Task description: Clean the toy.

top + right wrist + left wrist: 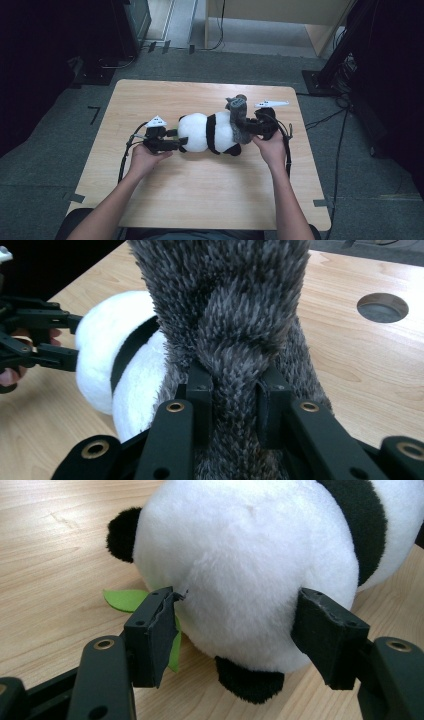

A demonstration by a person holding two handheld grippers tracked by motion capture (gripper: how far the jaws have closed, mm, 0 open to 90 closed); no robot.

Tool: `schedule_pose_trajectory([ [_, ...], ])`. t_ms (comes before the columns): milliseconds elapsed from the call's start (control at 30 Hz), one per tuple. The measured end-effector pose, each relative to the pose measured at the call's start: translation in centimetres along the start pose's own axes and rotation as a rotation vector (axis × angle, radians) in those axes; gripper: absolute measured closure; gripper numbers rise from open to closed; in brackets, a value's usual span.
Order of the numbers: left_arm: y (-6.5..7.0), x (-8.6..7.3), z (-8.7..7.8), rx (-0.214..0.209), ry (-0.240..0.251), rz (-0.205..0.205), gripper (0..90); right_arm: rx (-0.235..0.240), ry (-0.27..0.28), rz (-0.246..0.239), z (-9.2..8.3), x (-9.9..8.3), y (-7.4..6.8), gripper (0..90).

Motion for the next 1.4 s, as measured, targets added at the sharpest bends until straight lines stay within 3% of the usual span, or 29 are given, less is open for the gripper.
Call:
schedule_pose_trajectory([
  [167, 0.0, 0.0, 0.1, 0.003, 0.001, 0.007, 34.4, 0.038, -0.011, 0.018, 0.6, -0.4, 0.3, 70.7],
  [267, 0.0, 0.0, 0.1, 0.004, 0.001, 0.010, 34.5, 0.027, 0.008, -0.037, 0.8, -0.7, 0.3, 69.3],
  [400, 0.0, 0.1, 0.1, 0.000, 0.008, 0.010, 34.5, 0.038, 0.008, -0.041, 0.7, -0.8, 0.5, 71.4],
  [567, 0.1, 0.2, 0.1, -0.005, 0.012, 0.010, 34.6, 0.034, 0.005, 0.013, 0.9, -1.3, 1.6, 75.3],
  [733, 0.1, 0.2, 0.1, -0.006, 0.009, 0.012, 35.0, 0.008, -0.037, 0.051, 1.5, -2.3, 3.0, 76.6],
  [833, 0.1, 0.2, 0.1, -0.006, 0.004, 0.014, 35.2, 0.017, -0.068, 0.078, 2.3, -3.1, 3.7, 77.1],
  [933, 0.0, 0.0, 0.2, -0.018, -0.005, 0.004, 35.1, 0.020, -0.134, 0.091, 3.5, -4.2, 4.1, 77.5],
  [1067, -0.2, -0.1, 0.3, -0.025, -0.007, 0.004, 35.0, -0.005, -0.227, 0.054, 5.2, -5.3, 3.6, 77.9],
  [1267, 0.2, -0.2, 0.2, -0.063, -0.016, -0.026, 41.1, 0.022, -0.214, 0.083, 5.1, -5.3, 4.2, 77.6],
  [1400, 0.3, -0.2, 0.1, -0.054, -0.022, -0.015, 43.6, 0.025, -0.161, 0.125, 3.5, -4.8, 4.8, 78.2],
])
Point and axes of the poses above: each handheld gripper's, and its own axes: z roughly forward along the jaws, x roughly out of its top, y roughly to its right, the point moved 9 cm from there along z, roughly forward along the jaws, and after that the axes turned 15 degrees about -y, right-handed, at the moved point
